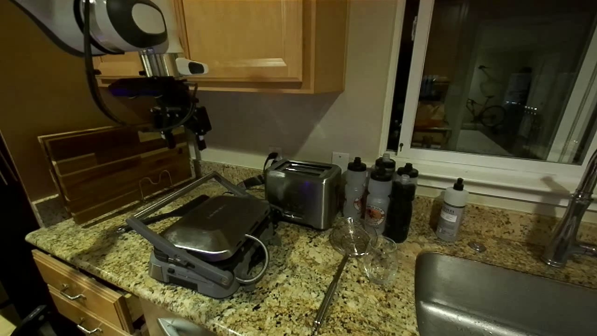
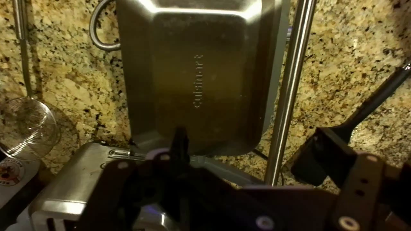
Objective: Open the sandwich maker
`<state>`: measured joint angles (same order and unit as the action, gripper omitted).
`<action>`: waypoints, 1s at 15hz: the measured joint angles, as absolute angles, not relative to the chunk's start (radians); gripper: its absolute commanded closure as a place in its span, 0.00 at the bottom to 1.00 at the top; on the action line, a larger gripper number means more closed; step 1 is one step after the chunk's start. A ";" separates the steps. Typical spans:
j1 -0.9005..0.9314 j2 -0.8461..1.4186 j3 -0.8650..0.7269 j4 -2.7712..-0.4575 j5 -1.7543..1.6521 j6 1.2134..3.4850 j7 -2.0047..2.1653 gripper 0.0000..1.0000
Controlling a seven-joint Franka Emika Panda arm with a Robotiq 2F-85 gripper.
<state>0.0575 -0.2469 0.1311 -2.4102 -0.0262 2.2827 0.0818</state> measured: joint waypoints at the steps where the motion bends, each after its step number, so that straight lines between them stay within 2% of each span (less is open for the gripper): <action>1: 0.067 -0.226 0.141 -2.410 -0.025 2.299 0.094 0.00; 8: 0.094 -0.082 0.163 -2.407 -0.025 2.411 0.105 0.00; 15: 0.096 0.007 0.163 -2.370 0.007 2.426 0.094 0.00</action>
